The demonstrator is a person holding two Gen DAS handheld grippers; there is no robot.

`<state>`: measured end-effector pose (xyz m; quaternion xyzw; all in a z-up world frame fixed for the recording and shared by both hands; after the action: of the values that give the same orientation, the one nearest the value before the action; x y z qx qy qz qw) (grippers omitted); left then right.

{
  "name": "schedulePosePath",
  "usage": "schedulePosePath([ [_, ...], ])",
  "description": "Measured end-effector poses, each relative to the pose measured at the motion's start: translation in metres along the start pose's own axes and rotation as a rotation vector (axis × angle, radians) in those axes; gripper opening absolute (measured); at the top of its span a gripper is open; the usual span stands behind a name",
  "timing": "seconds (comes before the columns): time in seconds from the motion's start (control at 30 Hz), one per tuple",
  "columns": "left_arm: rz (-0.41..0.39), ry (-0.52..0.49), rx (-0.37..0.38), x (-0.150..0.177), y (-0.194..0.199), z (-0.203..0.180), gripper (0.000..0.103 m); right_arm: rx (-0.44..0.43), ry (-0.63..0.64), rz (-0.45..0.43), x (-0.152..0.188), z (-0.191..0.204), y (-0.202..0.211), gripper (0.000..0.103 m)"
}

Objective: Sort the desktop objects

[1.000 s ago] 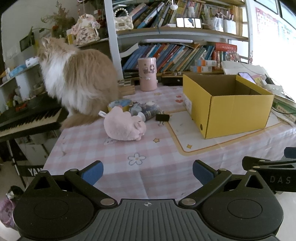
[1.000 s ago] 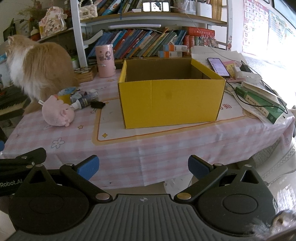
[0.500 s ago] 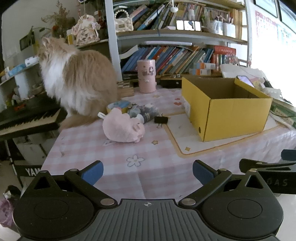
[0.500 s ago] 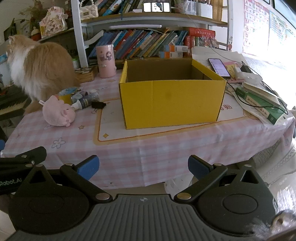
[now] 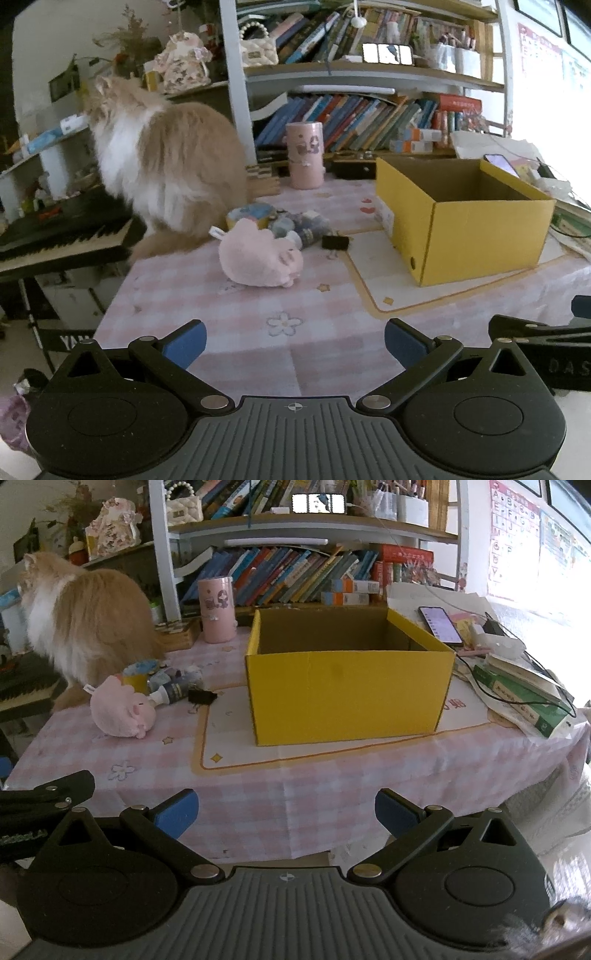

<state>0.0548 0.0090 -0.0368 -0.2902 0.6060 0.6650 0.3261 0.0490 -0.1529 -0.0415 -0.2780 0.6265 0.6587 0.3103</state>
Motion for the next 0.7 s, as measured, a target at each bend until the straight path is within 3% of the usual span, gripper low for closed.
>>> schedulePosePath([
  [0.7, 0.007, 0.021, -0.016, 0.003, -0.008, 0.021, 0.103, -0.019, 0.044, 0.010, -0.003, 0.021, -0.010, 0.102],
])
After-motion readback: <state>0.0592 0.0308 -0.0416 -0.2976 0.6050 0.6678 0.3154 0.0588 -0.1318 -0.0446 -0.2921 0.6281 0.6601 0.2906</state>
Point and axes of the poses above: each gripper's, at about its wrist camera, not at the fingertips, and y roughly against the way its jaws point, z to its left, x to its underside, the point moved 8 cm from there along -y, roughly the way its jaws point, and after that the axes turned 4 degrees about z, right-handed, at the moved point
